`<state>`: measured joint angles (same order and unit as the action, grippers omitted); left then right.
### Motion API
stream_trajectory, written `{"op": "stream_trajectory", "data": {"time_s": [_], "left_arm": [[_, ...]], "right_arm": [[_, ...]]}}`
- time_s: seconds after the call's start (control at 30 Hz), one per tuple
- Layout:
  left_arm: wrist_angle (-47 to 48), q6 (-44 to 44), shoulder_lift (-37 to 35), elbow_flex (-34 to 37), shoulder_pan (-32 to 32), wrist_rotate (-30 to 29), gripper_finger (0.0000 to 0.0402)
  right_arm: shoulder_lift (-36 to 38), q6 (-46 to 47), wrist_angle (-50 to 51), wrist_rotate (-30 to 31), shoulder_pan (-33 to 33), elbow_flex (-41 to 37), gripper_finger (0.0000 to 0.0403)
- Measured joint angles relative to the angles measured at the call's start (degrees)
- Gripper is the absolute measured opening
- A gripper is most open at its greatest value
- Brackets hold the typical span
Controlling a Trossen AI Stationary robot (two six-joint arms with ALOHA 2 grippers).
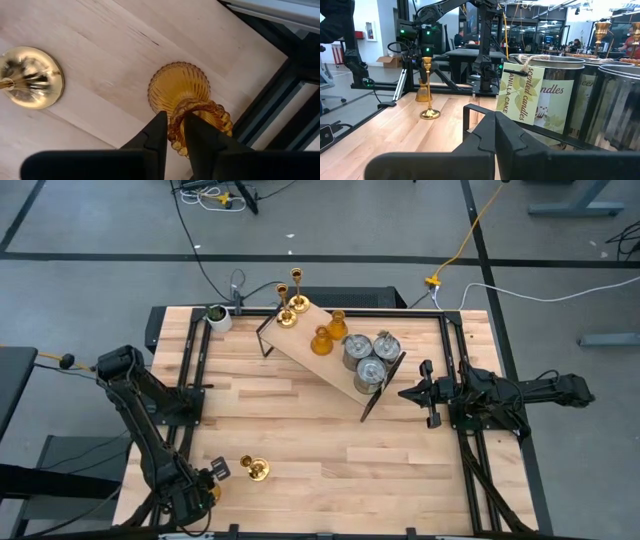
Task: Pick & Place candle stick holders
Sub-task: Put the yellow candle holder on the shelf aligned with the other yellow candle holders
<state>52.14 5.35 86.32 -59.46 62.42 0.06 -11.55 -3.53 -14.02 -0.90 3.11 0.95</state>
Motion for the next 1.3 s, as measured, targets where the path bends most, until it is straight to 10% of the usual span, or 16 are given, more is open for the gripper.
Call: {"op": "stream_trajectory", "data": {"time_s": [1.3], "left_arm": [[17.7,1.9,-5.8,-7.4,-10.2,4.1,0.0036]], "right_arm": [[0.0,0.0,0.0,0.0,0.0,0.0,0.0003]]}}
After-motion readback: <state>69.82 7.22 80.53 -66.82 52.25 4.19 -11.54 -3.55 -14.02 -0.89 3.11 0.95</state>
